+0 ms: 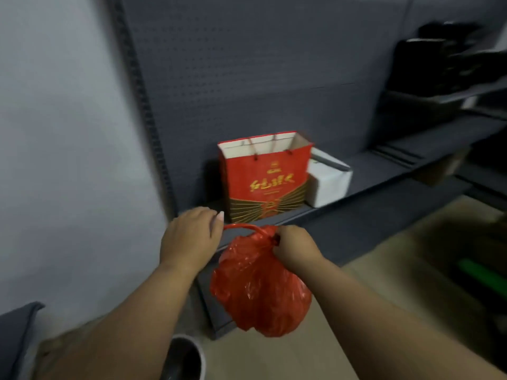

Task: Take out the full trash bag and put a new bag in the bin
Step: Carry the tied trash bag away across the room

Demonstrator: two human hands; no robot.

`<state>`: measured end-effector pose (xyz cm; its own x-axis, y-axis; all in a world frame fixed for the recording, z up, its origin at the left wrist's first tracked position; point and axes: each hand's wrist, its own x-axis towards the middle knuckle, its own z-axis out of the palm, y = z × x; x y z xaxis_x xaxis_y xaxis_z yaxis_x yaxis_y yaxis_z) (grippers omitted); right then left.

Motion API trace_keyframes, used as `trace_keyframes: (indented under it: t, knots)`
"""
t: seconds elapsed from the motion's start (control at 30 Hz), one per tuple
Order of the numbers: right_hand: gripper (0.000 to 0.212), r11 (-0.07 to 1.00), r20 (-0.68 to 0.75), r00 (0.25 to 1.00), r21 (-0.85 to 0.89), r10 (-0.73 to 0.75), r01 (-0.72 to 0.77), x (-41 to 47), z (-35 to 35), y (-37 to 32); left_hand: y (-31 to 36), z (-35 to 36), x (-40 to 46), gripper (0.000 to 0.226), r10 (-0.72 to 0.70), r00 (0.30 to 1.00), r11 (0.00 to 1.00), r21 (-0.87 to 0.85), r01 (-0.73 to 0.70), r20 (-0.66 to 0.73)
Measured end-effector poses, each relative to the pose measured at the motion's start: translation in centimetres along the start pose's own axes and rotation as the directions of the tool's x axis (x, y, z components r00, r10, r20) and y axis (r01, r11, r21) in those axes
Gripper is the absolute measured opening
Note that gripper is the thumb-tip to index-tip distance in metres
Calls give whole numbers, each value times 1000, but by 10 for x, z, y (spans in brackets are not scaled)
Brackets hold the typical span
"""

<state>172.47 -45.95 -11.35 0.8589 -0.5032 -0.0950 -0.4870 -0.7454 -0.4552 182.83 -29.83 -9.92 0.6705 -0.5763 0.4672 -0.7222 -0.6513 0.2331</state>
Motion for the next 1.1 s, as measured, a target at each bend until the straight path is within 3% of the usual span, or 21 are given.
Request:
trace_keyframes:
  t: [0.07,0.2,0.47,0.6,0.77,0.9,1.0,1.1]
  knots:
    - [17,995,-68,993,21,98,-96,-32,-34,41,53,7,12,61,128,992,991,-34,-128,20]
    - [22,961,-217,936,58,276,-270,-112,-95,133,179,23,20,59,349,936,932,-116,-342,48]
    - [23,731,-431,611,202,664,-652,-339,-176,344,493,54,-79,42,719,692,656,-388,-647,61]
    - [23,554,-441,403,295,802,-778,-488,-205,431,651,47,-177,50,840,542,478,-499,-723,20]
    - [19,292,-409,88,470,908,-833,-671,-219,499,807,22,-309,41,943,332,245,-602,-760,-34]
    - [14,76,-365,-175,578,915,-812,-792,-214,520,898,7,-401,52,986,135,40,-642,-766,-99]
    - [29,-69,-328,-369,659,870,-749,-870,-204,531,953,-9,-467,54,987,7,-102,-671,-735,-158]
    - [30,-202,-268,-517,703,813,-682,-937,-195,542,1005,-23,-528,51,969,-117,-234,-660,-714,-217]
